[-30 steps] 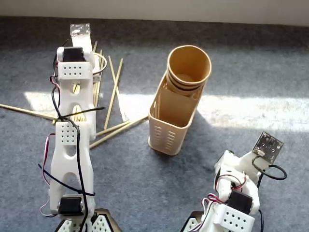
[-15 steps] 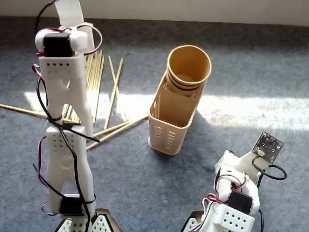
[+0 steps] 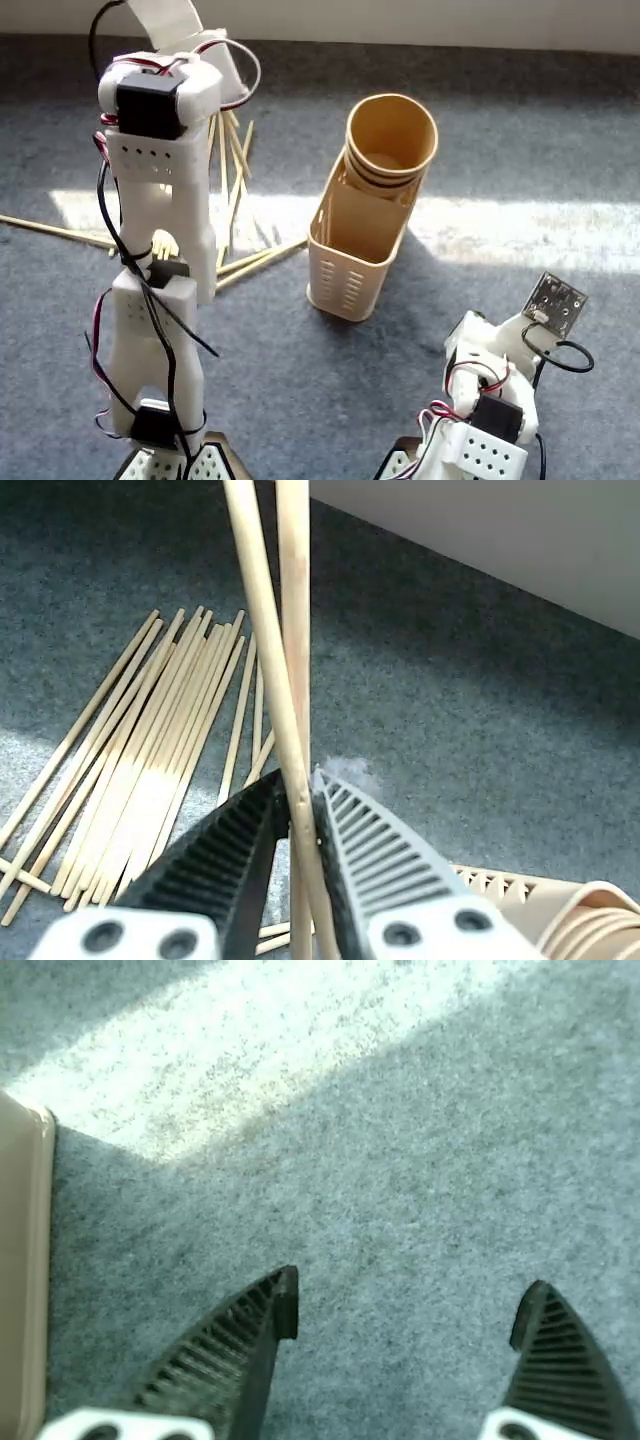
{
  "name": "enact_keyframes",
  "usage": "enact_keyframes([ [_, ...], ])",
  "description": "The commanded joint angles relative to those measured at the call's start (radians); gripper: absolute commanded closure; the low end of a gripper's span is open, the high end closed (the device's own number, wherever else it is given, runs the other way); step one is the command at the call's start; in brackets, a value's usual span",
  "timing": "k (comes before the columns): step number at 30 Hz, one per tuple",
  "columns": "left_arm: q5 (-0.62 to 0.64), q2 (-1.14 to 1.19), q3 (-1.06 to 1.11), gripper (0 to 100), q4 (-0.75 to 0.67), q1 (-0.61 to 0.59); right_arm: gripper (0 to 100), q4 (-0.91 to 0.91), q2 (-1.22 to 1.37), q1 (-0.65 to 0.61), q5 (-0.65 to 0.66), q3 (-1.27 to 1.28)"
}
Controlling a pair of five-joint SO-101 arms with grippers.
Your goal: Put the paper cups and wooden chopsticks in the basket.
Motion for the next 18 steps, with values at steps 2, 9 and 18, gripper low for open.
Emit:
enact_keyframes([
  [2, 0.077, -0.128, -0.036, 100, -0.021, 0.062, 67.0, -0.018, -0.012, -0.008, 0.009, 0.081],
  [9, 0.152, -0.168, -0.033, 100, -0.081, 0.176, 67.0, -0.018, -0.012, -0.010, 0.009, 0.081],
  [18, 0.207, -0.166, -0.031, 100, -0.095, 0.326, 67.0, -0.018, -0.012, -0.010, 0.009, 0.081],
])
